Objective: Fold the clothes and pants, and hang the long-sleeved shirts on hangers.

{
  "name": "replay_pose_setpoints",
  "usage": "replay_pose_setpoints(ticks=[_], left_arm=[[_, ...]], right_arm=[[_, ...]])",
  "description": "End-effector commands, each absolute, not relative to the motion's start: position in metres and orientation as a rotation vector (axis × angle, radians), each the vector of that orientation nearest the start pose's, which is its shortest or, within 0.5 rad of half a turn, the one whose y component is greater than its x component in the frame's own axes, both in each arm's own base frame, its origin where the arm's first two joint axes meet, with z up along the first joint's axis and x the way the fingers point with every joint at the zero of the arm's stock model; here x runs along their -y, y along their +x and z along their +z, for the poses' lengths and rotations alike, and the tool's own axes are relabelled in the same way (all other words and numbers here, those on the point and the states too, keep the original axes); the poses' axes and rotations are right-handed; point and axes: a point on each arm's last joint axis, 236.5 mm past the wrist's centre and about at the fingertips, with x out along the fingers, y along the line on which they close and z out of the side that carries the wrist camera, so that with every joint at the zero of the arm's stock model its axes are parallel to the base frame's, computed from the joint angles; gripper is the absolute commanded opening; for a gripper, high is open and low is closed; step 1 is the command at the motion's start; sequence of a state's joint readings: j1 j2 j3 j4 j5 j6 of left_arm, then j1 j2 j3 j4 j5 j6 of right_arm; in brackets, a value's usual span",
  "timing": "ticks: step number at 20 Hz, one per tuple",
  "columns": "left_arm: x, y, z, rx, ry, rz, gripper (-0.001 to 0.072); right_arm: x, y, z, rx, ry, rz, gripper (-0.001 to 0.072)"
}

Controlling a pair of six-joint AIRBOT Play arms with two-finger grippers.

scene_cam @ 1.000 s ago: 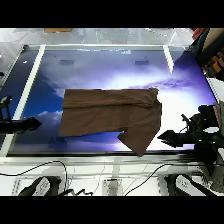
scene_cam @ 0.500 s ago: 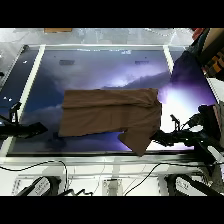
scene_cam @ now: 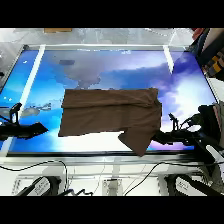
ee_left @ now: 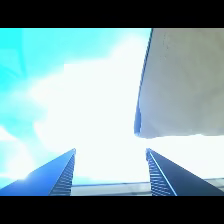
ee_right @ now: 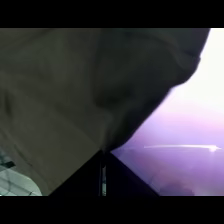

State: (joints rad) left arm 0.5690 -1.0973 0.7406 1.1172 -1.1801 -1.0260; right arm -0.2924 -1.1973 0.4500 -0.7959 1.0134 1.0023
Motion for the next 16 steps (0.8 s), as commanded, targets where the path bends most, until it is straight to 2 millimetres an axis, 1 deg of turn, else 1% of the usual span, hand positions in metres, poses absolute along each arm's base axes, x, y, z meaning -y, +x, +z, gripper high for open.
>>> replay_pose_setpoints(ticks=[1, 3, 5, 6, 8, 10, 13, 16], left_arm=[[-0.055, 0.263, -0.056, -1.36, -0.428, -0.139, 0.0504], [-0.046, 0.253, -0.068, -1.417, -0.473, -0.168, 0.0504], [-0.036, 0.249, -0.079, -1.447, -0.533, -0.19, 0.0504], [-0.028, 0.252, -0.082, -1.439, -0.568, -0.224, 0.0504], [-0.012, 0.262, -0.082, -1.395, -0.622, -0.302, 0.0435], [-0.006, 0.269, -0.088, -1.382, -0.634, -0.326, 0.0435], [-0.005, 0.276, -0.105, -1.395, -0.61, -0.307, 0.0436], [0.006, 0.274, -0.118, -1.437, -0.603, -0.335, 0.0435]], right_arm=[[-0.084, 0.255, -0.089, -1.324, 0.661, 0.389, 0.0012], [-0.085, 0.261, -0.076, -1.274, 0.654, 0.394, 0.0012], [-0.084, 0.262, -0.072, -1.258, 0.645, 0.395, 0.0012], [-0.084, 0.262, -0.072, -1.258, 0.646, 0.396, 0.0012], [-0.083, 0.263, -0.072, -1.254, 0.644, 0.39, 0.0012], [-0.084, 0.263, -0.072, -1.252, 0.646, 0.39, 0.0012], [-0.083, 0.264, -0.072, -1.251, 0.646, 0.389, 0.0012], [-0.083, 0.264, -0.072, -1.251, 0.646, 0.388, 0.0012]])
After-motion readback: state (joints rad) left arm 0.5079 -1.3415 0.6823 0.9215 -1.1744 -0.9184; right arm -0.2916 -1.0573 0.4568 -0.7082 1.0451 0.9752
